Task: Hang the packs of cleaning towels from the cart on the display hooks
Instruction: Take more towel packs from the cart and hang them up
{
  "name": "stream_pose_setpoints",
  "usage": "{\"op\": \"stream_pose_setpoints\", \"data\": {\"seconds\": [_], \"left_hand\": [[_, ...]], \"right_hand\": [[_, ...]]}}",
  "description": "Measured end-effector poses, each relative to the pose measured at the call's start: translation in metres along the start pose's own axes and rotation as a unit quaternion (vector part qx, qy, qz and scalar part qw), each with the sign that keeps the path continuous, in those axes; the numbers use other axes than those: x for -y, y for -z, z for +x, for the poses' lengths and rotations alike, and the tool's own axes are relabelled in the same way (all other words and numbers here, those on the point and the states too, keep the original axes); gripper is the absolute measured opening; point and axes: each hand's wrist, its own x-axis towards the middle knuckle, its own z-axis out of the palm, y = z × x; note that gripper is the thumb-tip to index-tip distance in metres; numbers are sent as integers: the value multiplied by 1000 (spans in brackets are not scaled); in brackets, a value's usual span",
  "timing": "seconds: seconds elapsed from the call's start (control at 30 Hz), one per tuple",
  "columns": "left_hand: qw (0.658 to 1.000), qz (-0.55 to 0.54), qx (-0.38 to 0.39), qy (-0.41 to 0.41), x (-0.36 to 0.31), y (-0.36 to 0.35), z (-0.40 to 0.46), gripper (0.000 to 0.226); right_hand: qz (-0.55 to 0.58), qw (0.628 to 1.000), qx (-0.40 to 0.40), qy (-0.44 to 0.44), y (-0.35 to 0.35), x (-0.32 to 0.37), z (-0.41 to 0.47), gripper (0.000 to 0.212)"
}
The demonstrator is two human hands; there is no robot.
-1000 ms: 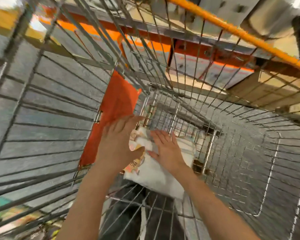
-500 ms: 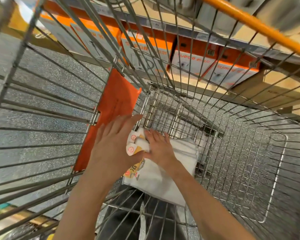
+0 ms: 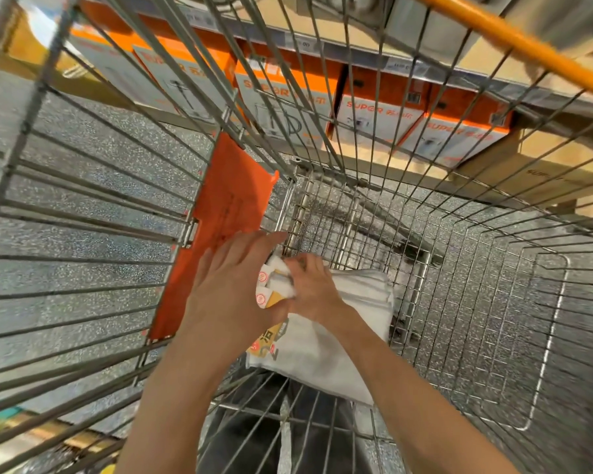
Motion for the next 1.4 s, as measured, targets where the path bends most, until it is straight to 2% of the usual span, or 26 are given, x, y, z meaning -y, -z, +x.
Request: {"op": "stream_pose_setpoints", "data": {"seconds": [0.33, 0.67, 0.9, 1.03, 1.2, 1.4], "left_hand": [[1000, 4, 15, -1, -1, 2, 0, 87], [1000, -14, 8, -3, -1, 3, -1, 84], [1000, -23, 3, -4, -1, 3, -1, 83], [1000, -22, 3, -4, -1, 4, -1, 84], [1000, -29, -4, -7, -1, 4, -1, 83], [999, -30, -2, -11, -1, 2, -2, 83]], "right_hand": [[7, 1000, 26, -9, -2, 4, 1, 113], [18, 997, 77, -4, 3, 1, 10, 102], [7, 998, 61, 2, 6, 9, 3, 95], [-6, 998, 57, 6, 8, 16, -5, 105], [-8, 997, 76, -2, 18, 24, -10, 87], [-43, 995, 40, 77, 9, 34, -22, 82]]}}
